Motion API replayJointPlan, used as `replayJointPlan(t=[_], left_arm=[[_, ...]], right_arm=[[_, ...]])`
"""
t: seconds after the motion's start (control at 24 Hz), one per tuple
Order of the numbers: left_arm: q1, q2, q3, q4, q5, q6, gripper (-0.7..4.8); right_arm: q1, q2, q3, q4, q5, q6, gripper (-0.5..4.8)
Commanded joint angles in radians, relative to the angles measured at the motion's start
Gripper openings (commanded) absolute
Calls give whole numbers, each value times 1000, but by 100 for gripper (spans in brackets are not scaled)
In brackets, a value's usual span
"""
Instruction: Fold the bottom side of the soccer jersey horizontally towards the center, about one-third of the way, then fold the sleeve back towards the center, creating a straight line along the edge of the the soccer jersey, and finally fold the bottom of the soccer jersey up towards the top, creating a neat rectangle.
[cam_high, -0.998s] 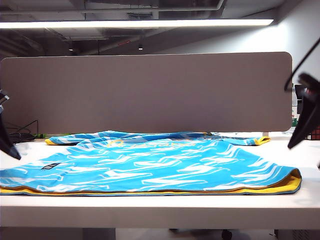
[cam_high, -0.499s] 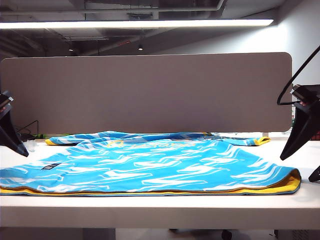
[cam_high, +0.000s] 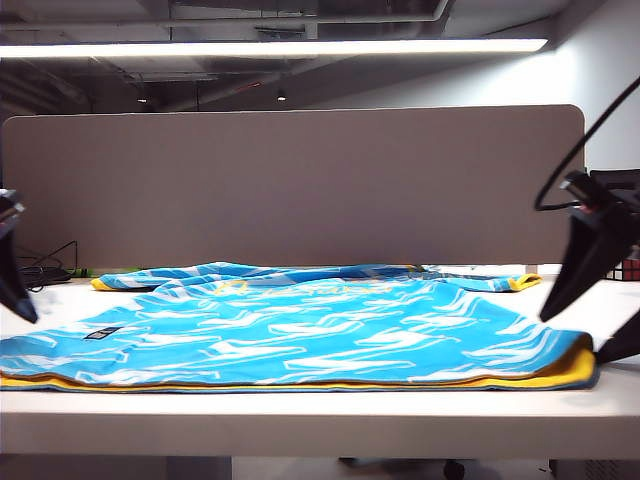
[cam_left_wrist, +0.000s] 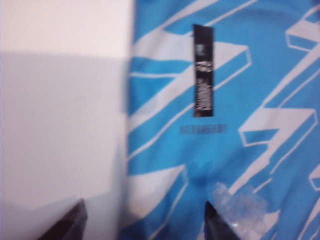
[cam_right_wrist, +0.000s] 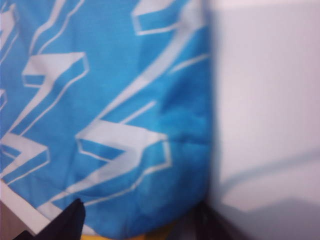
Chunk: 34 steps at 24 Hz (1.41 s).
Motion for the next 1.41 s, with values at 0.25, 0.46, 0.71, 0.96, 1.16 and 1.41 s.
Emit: replayJointPlan(t=[0.25,0.46,0.71,0.96,1.16,1.41], left_arm=[[-98,112,-31,-89,-19,0,309],[-106,122,-31,-60,-17,0,45],[-105,105,-31,-35,28,-47,-6],[-108,-165,-31,-222,23,-67,-6],[-182,-490,-13,-528,-90,-53,-6],[-317,-790,27,-742,-6,-164,-6]], right_arm=[[86,100,-4,25,18,27,306],[100,125,-4,47,33,27,175],[106,111,-4,61,6,27,-7],[120,-131,-5,-118,16,16,-7],[145,-415,-5,-382,14,14,-7],[249,-757,-5,-574,25,117,-7]])
